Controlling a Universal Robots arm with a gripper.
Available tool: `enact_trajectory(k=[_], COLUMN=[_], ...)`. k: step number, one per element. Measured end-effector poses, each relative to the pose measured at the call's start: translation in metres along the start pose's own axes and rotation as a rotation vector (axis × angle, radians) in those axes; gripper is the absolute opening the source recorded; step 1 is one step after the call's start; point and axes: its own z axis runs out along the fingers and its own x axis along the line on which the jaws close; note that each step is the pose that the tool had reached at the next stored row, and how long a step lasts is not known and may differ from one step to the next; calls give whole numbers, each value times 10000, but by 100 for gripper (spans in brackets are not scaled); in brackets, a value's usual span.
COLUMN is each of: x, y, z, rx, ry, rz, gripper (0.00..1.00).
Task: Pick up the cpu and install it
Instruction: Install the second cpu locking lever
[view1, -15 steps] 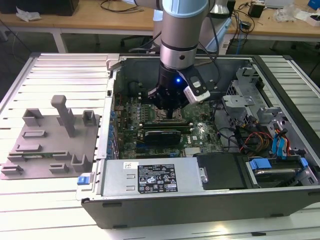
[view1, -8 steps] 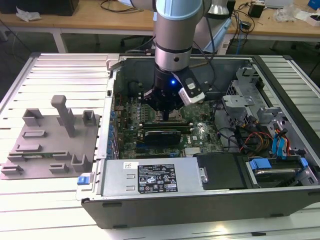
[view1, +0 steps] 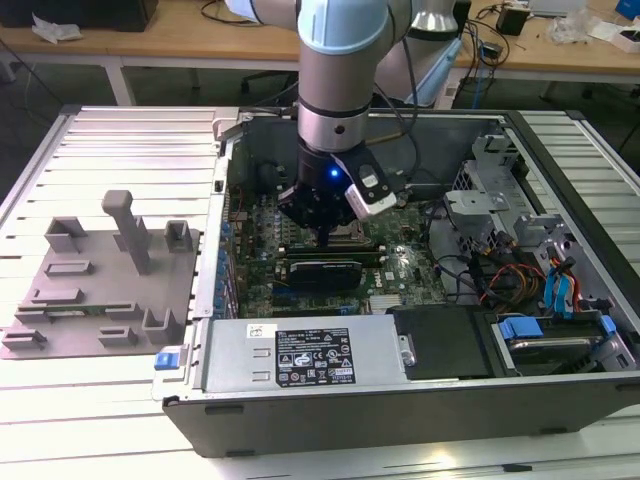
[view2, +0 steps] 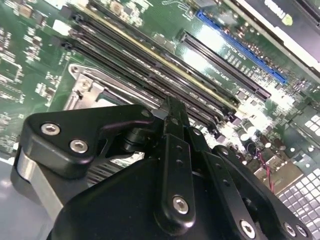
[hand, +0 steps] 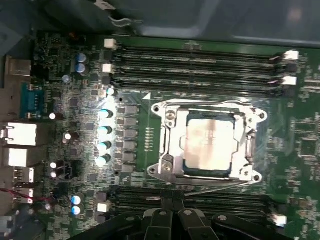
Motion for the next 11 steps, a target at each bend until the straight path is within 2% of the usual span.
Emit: enact_trajectory(k=[1,4,5,7,11], x=[11,23,29,39,53], y=[-8,-30,-51,-100,-158], z=[11,19,25,40,42], rx=[-69,-472,-703,-782,-828], ry=[-6,-31,-45,-51,-52], rz=[-6,-20,-25,-25,-25], gripper=[11,11,11,11,11])
